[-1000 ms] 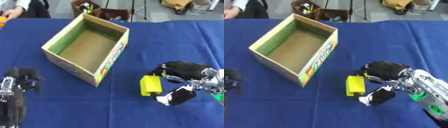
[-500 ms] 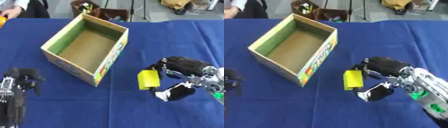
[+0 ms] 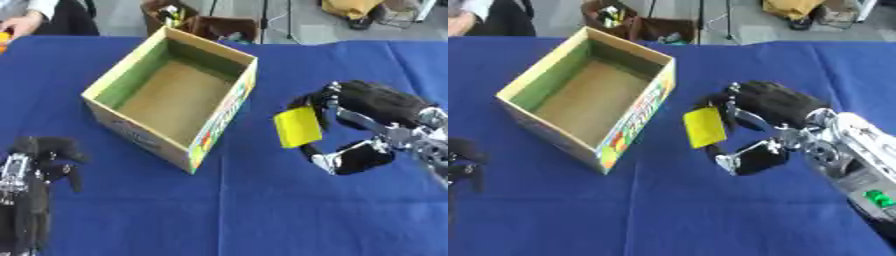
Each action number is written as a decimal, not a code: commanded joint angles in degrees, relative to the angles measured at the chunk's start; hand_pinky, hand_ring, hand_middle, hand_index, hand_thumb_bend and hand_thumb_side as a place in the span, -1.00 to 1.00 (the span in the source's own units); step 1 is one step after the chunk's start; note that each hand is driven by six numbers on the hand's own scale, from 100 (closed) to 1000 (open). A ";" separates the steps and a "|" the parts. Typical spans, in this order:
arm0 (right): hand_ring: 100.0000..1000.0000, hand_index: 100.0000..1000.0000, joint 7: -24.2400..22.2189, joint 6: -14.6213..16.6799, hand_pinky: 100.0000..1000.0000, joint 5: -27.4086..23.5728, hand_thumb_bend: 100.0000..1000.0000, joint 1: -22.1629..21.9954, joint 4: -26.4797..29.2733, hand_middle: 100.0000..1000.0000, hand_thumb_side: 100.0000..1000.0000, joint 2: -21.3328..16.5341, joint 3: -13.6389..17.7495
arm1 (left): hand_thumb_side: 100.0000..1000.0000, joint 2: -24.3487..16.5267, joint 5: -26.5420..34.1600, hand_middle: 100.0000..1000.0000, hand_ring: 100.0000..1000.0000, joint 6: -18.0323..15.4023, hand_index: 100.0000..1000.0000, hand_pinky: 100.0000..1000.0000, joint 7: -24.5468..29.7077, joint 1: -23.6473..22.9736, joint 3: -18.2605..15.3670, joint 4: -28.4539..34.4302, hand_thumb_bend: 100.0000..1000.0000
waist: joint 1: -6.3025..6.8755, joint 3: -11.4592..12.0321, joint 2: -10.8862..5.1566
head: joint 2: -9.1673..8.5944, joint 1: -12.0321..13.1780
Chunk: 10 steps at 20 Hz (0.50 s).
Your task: Pick up objects on the table and place them in the box.
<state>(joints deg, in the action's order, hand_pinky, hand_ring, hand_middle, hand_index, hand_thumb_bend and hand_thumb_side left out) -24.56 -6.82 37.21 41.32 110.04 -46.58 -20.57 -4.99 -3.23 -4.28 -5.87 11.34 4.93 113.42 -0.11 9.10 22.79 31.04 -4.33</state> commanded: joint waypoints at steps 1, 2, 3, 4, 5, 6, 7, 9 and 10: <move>0.29 -0.19 0.92 -1.07 0.45 0.55 -1.00 3.48 1.20 -0.43 -0.76 -0.10 2.16 | 0.90 -0.47 -0.13 -0.23 -0.11 0.08 0.09 -0.73 0.07 0.03 0.26 0.61 -1.00 | -0.16 0.28 -1.69 | -0.36 -0.36; 0.29 -0.19 0.99 -1.25 0.45 0.61 -1.00 4.81 0.84 -0.43 -0.77 0.41 2.30 | 0.90 -0.49 -0.09 -0.23 -0.11 0.09 0.09 -0.73 0.10 -0.01 0.29 0.60 -1.00 | -0.21 0.44 -1.80 | -0.31 -0.46; 0.29 -0.19 0.98 -1.35 0.45 0.63 -1.00 6.04 0.36 -0.43 -0.77 0.89 2.30 | 0.90 -0.52 -0.05 -0.23 -0.11 0.10 0.09 -0.72 0.13 -0.04 0.32 0.59 -1.00 | -0.27 0.58 -1.89 | -0.29 -0.54; 0.28 -0.20 0.88 -1.44 0.45 0.61 -1.00 7.48 -0.28 -0.44 -0.78 1.46 2.18 | 0.90 -0.55 0.00 -0.23 -0.11 0.11 0.09 -0.72 0.18 -0.06 0.36 0.56 -1.00 | -0.37 0.78 -1.99 | -0.25 -0.71; 0.28 -0.20 0.73 -1.49 0.45 0.59 -1.00 8.84 -1.07 -0.44 -0.78 2.04 1.97 | 0.90 -0.58 0.04 -0.23 -0.11 0.13 0.09 -0.72 0.22 -0.08 0.40 0.54 -1.00 | -0.46 0.95 -2.07 | -0.23 -0.85; 0.28 -0.21 0.55 -1.54 0.45 0.58 -1.00 10.17 -1.99 -0.45 -0.78 2.72 1.74 | 0.91 -0.61 0.08 -0.23 -0.11 0.14 0.09 -0.72 0.27 -0.10 0.44 0.52 -1.00 | -0.55 1.14 -2.14 | -0.20 -0.98; 0.28 -0.21 0.36 -1.60 0.45 0.57 -1.00 11.43 -3.02 -0.45 -0.78 3.44 1.52 | 0.90 -0.64 0.11 -0.23 -0.11 0.14 0.09 -0.72 0.32 -0.11 0.47 0.49 -1.00 | -0.62 1.30 -2.19 | -0.19 -1.08; 0.28 -0.22 0.09 -1.67 0.44 0.78 -1.00 13.95 -5.26 -0.45 -0.78 5.08 1.14 | 0.91 -0.71 0.15 -0.23 -0.11 0.14 0.09 -0.72 0.43 -0.11 0.54 0.47 -1.00 | -0.81 1.70 -2.26 | -0.15 -1.32; 0.27 -0.22 0.01 -1.63 0.45 0.95 -1.00 15.05 -6.38 -0.45 -0.78 5.87 0.97 | 0.91 -0.74 0.17 -0.23 -0.11 0.14 0.09 -0.72 0.47 -0.10 0.55 0.47 -1.00 | -0.89 1.86 -2.28 | -0.15 -1.41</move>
<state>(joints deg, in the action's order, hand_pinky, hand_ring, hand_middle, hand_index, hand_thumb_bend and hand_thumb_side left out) -24.43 -8.39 37.60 55.10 104.50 -40.81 -19.94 -5.01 -3.09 -4.07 -5.60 11.07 5.13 113.14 -1.09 11.02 21.93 31.08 -5.51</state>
